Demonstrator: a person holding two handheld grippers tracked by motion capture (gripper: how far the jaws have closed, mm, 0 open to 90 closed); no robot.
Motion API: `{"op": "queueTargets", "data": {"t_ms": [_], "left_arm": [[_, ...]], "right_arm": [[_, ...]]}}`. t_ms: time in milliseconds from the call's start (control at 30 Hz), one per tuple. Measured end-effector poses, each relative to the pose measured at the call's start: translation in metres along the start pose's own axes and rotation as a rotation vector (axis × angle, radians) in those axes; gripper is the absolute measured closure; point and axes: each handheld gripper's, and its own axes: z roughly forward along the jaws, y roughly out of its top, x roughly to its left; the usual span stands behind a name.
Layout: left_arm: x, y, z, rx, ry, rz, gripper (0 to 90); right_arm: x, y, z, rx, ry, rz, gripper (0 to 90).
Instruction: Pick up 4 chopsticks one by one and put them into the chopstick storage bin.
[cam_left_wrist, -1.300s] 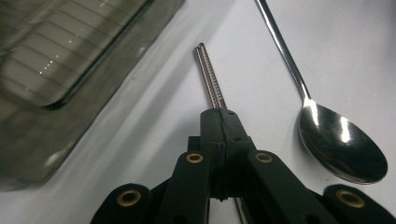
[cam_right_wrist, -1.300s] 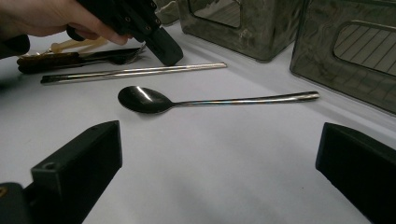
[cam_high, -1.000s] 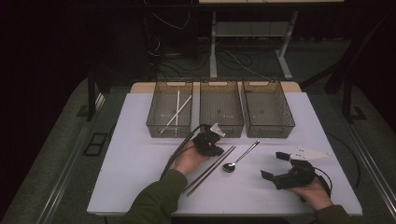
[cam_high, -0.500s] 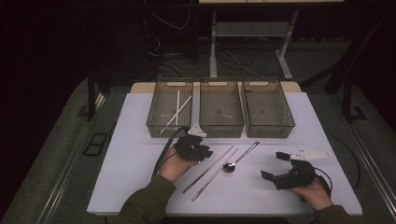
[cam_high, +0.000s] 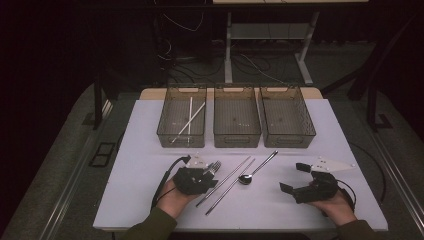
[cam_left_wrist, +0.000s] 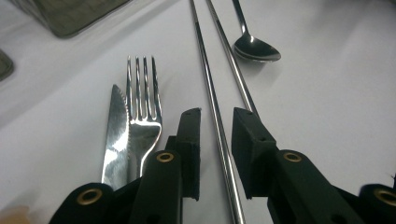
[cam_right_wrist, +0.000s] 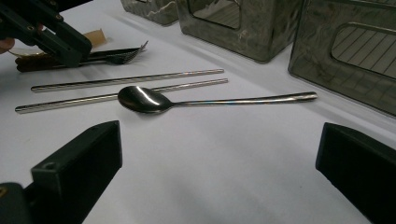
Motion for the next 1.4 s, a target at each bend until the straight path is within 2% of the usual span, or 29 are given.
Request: {"op": "queueTargets", "data": {"t_ms": [133,233,500,867,900,933,1133,1233,1400], "left_arm": [[-0.001,0.0,0.007,0.01,-0.01,-0.003,74.5],[-0.003,0.0,0.014,0.021,-0.014,0.009,75.5],[-0.008,0.0,0.026,0.059,-0.006,0.021,77.4],[-0.011,-0.001,0.027,0.055,0.03,0.031,82.5],[-0.012,-0.001,0.027,0.053,0.031,0.023,82.8],[-0.011,-0.001,0.027,0.053,0.032,0.034,83.2],[-0.008,-0.001,0.025,0.061,0.048,0.038,84.6],[-0.007,-0.002,0.025,0.055,0.044,0.021,84.2],[-0.008,-0.004,0.025,0.049,0.055,0.017,83.5]], "right_arm": [[0.0,0.0,0.0,0.002,-0.001,-0.002,0.7],[0.0,0.0,0.0,0.0,0.0,-0.001,0.8],[0.001,0.0,0.0,0.001,0.0,-0.002,0.8],[0.001,0.0,0.0,0.003,0.002,-0.002,0.8],[0.001,0.0,0.0,0.004,0.002,-0.002,0.8],[0.001,0.0,0.0,0.003,0.002,-0.002,0.7],[0.0,0.0,0.0,0.0,0.003,-0.004,0.8],[0.001,0.0,0.0,0.002,0.003,-0.001,0.7],[0.001,0.0,0.001,0.004,0.003,-0.004,0.8]]}}
